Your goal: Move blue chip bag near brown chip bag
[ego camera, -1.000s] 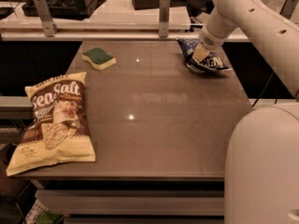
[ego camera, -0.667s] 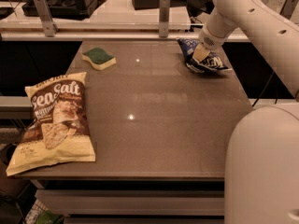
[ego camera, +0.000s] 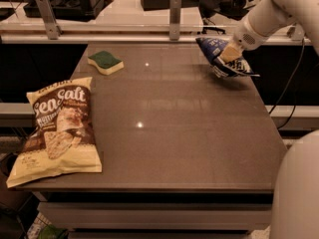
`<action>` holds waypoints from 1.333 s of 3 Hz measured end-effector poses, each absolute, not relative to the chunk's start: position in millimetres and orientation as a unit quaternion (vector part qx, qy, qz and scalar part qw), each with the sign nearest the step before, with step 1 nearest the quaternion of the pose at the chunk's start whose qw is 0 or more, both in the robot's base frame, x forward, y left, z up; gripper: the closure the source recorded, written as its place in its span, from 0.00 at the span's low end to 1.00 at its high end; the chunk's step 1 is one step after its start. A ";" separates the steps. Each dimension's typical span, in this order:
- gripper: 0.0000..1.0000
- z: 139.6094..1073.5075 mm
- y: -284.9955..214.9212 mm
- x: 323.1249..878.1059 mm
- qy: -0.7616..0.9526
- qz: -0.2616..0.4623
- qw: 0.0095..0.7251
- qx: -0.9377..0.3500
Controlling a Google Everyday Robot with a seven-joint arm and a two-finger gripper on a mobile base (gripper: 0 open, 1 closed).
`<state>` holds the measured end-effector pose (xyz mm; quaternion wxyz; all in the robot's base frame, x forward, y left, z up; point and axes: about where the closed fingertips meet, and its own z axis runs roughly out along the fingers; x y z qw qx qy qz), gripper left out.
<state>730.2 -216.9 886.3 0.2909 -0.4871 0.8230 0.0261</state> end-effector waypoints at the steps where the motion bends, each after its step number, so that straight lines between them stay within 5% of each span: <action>1: 1.00 905.5 -231.2 706.6 0.802 0.085 0.317 -0.500; 4: 1.00 960.6 -217.2 637.3 0.764 0.135 0.336 -0.533</action>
Offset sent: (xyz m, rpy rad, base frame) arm -0.0705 -0.0264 0.0702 0.3118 -0.0129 0.2399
